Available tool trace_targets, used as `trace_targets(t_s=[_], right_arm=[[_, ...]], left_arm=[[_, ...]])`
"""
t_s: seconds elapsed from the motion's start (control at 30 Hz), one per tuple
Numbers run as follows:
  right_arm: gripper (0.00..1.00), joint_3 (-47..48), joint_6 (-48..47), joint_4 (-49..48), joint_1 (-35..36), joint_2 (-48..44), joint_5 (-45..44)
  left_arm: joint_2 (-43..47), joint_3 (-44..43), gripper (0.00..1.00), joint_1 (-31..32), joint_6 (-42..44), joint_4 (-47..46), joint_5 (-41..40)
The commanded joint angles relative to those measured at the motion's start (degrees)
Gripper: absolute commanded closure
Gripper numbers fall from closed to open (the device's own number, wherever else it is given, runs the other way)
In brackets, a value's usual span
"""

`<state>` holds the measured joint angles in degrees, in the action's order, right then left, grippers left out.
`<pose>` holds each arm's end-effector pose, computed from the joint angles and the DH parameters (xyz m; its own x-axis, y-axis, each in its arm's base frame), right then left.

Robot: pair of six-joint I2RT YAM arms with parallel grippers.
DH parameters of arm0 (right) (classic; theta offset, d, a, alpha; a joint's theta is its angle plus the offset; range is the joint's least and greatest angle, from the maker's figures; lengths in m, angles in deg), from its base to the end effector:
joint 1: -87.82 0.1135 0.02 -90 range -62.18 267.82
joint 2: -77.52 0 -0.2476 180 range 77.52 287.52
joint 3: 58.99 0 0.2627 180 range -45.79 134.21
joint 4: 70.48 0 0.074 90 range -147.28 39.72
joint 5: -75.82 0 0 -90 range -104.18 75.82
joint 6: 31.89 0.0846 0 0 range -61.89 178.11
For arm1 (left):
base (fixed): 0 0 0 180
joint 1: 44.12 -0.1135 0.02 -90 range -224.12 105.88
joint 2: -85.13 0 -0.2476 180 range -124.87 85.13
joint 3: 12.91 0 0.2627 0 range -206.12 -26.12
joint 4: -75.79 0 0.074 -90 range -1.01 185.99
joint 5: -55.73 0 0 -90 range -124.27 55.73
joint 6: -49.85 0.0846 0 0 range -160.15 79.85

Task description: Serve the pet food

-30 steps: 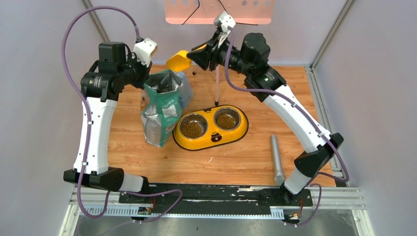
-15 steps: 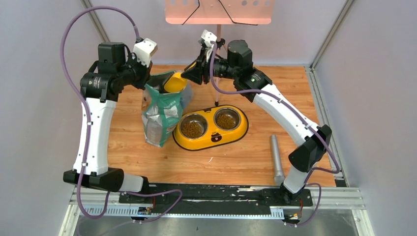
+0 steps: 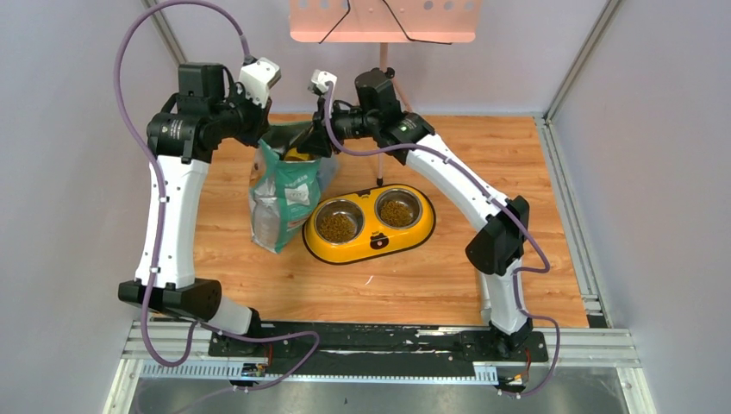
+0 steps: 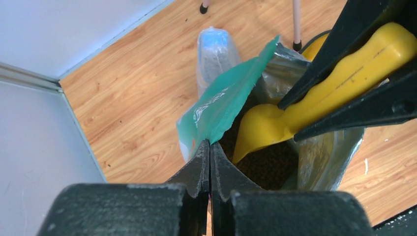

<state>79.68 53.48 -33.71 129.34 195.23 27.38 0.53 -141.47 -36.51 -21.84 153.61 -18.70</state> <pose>0.3466 0.3818 0.3893 -0.1247 -0.1911 -0.9736 -0.9872 0.1221 0.1025 0.3091 -0.0642 0.4557 -0.4148 0.3607 -0.8353 0.5044 0.8553 0.1189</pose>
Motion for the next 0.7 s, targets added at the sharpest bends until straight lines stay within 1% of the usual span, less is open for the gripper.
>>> trace_targets(t_s=[0.0,0.2,0.27,0.43,0.67], right_arm=[[1.0,0.44,-3.5,1.05,0.99,-4.86,1.33],[1.0,0.41,-8.86,3.09,2.48,-4.63,-5.35],[1.0,1.32,-10.95,3.92,3.58,-3.37,-9.19],[1.0,5.38,-14.09,6.81,4.86,1.09,-14.94],[1.0,3.49,-17.03,6.37,5.26,3.73,-19.87]], left_arm=[[5.97,-2.33,1.0,-0.15,-0.22,-12.63,5.38],[9.04,3.12,1.0,-0.15,-2.79,-11.0,8.97],[9.27,4.2,1.0,-0.15,-3.92,-11.13,9.53],[9.37,5.46,1.0,-0.15,-5.17,-11.69,8.91],[9.2,6.29,1.0,-0.15,-6.75,-11.87,9.04]])
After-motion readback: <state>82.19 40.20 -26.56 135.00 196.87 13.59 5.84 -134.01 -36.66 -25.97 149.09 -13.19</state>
